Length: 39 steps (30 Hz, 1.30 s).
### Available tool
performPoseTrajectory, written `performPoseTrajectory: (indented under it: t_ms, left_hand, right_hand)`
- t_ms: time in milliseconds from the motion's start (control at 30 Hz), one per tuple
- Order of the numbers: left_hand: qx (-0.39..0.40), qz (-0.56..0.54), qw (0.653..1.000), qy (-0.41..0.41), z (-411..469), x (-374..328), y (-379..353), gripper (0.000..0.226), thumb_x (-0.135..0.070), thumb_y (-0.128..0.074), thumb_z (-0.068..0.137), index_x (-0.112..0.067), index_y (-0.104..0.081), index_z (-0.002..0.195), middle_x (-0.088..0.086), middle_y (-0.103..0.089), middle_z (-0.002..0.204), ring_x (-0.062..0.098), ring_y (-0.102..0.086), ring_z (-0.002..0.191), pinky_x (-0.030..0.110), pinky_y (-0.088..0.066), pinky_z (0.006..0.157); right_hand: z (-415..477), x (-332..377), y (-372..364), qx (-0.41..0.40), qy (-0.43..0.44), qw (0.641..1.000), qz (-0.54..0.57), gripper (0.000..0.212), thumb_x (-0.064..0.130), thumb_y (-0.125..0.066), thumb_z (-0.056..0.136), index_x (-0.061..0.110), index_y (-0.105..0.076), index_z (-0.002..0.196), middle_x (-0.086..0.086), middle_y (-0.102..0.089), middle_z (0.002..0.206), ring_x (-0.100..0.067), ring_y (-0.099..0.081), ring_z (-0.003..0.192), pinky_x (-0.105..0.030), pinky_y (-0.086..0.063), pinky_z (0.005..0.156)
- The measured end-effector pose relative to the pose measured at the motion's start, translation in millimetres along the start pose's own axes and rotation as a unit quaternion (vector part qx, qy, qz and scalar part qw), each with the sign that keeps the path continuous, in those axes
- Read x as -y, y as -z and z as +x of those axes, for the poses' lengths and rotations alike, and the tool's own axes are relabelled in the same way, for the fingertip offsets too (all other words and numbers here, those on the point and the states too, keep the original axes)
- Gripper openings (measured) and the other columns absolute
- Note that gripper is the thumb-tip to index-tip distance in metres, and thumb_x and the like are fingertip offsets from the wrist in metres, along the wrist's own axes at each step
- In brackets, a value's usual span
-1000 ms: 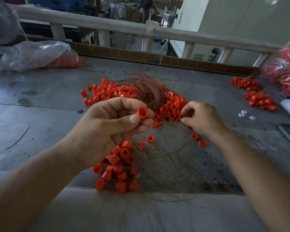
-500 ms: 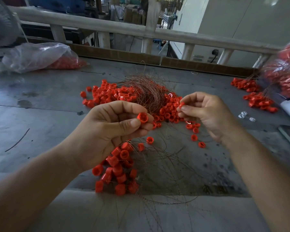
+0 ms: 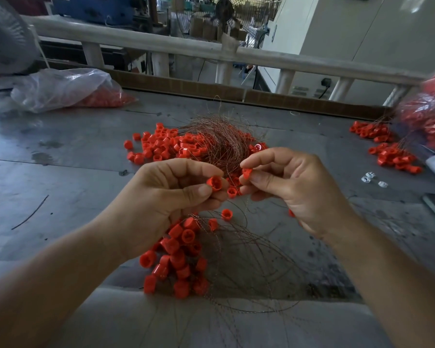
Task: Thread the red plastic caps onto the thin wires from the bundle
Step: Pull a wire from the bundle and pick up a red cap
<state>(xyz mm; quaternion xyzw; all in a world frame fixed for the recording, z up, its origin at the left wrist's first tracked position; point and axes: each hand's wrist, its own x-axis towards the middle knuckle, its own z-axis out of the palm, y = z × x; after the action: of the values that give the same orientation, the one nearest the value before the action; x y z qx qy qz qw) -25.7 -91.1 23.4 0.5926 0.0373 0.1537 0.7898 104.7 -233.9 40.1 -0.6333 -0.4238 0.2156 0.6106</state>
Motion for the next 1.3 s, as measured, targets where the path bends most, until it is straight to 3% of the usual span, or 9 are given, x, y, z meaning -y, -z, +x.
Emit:
performPoseTrajectory:
  t_ms: [167, 333, 467, 533, 667, 1067, 1300]
  left_hand:
    - [-0.008, 0.015, 1.000, -0.002, -0.8, 1.1, -0.1, 0.025, 0.001, -0.057, 0.064, -0.011, -0.075, 0.079, 0.010, -0.072, 0.080, 0.017, -0.070, 0.074, 0.019, -0.054, 0.063]
    - [-0.028, 0.060, 0.998, -0.015, -0.3, 2.5, -4.2, 0.026, -0.004, -0.060, 0.061, -0.015, -0.076, 0.079, 0.008, -0.073, 0.078, 0.016, -0.070, 0.072, 0.018, -0.054, 0.063]
    - [-0.041, 0.071, 0.996, -0.015, -0.2, 2.3, -5.0, 0.026, -0.006, -0.061, 0.059, -0.019, -0.076, 0.076, 0.006, -0.073, 0.074, 0.014, -0.070, 0.068, 0.017, -0.054, 0.061]
    - [-0.044, 0.071, 0.996, -0.013, -0.5, 2.2, -5.4, 0.027, -0.006, -0.061, 0.058, -0.020, -0.076, 0.075, 0.006, -0.073, 0.072, 0.014, -0.070, 0.065, 0.016, -0.053, 0.059]
    - [-0.046, 0.080, 0.996, -0.015, 1.1, 3.0, -5.5, 0.022, -0.007, -0.062, 0.057, -0.015, -0.074, 0.074, 0.007, -0.072, 0.070, 0.015, -0.070, 0.064, 0.017, -0.053, 0.058]
    - [-0.050, 0.136, 0.989, -0.031, 1.3, 5.1, -6.4, 0.020, -0.009, -0.063, 0.058, -0.019, -0.073, 0.072, 0.007, -0.073, 0.071, 0.015, -0.070, 0.065, 0.016, -0.053, 0.059]
    - [-0.024, 0.140, 0.990, -0.011, 0.9, 6.8, -4.4, 0.028, -0.014, -0.063, 0.060, -0.022, -0.073, 0.085, 0.007, -0.073, 0.076, 0.016, -0.071, 0.071, 0.017, -0.054, 0.063]
  right_hand:
    - [-3.2, 2.2, -1.9, 0.028, 0.005, 0.999, 0.020, 0.016, 0.013, -0.063, 0.067, 0.015, -0.065, 0.083, 0.001, -0.067, 0.067, -0.010, -0.066, 0.067, -0.017, -0.052, 0.061]
    - [-5.4, -1.6, -8.4, 0.019, 0.046, 0.997, -0.057, 0.020, 0.023, -0.066, 0.067, 0.025, -0.063, 0.086, 0.005, -0.065, 0.074, -0.010, -0.065, 0.074, -0.021, -0.054, 0.070]
    - [-8.2, -5.1, -18.1, 0.013, 0.121, 0.983, -0.136, 0.022, 0.014, -0.070, 0.074, 0.030, -0.063, 0.087, 0.012, -0.066, 0.079, -0.003, -0.064, 0.076, -0.015, -0.050, 0.069]
    - [-9.0, -7.0, -21.1, 0.002, 0.143, 0.973, -0.183, 0.026, 0.012, -0.070, 0.074, 0.032, -0.063, 0.088, 0.010, -0.066, 0.083, -0.005, -0.064, 0.078, -0.019, -0.052, 0.071]
    - [-8.9, -7.7, -23.0, -0.011, 0.120, 0.981, -0.151, 0.024, 0.008, -0.072, 0.072, 0.027, -0.064, 0.086, 0.006, -0.067, 0.082, -0.011, -0.067, 0.076, -0.028, -0.056, 0.071]
    - [-11.2, -6.5, -24.4, -0.023, 0.161, 0.965, -0.208, 0.030, 0.004, -0.075, 0.069, 0.027, -0.064, 0.085, 0.007, -0.067, 0.082, -0.004, -0.066, 0.073, -0.019, -0.054, 0.067]
    - [-11.2, -6.4, -23.9, -0.028, 0.188, 0.952, -0.241, 0.027, 0.013, -0.072, 0.066, 0.025, -0.064, 0.089, 0.008, -0.065, 0.077, -0.005, -0.065, 0.074, -0.016, -0.053, 0.065]
